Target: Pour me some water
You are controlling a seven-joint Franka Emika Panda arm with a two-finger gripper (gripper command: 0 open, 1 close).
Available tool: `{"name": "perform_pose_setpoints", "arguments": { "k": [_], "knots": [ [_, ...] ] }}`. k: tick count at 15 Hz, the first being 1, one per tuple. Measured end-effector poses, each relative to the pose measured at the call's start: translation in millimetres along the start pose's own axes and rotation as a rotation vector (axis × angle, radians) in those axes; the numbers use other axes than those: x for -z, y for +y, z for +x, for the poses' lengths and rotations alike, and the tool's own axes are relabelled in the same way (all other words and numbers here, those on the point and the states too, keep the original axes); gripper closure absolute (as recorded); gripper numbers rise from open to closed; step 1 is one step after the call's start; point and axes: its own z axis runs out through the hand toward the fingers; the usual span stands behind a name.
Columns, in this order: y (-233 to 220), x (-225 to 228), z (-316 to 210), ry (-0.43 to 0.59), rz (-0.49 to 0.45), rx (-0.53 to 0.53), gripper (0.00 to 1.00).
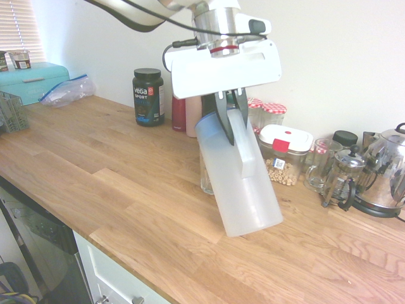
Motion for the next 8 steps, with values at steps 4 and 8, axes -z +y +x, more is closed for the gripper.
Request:
{"name": "perform_pose_setpoints", "arguments": {
  "k": [4, 8],
  "knots": [
    [-3, 7, 3, -0.043, -0.092, 0.056, 1.00],
    [-25, 2, 21, -0.062, -0.125, 0.106, 1.00]
  ]
}}
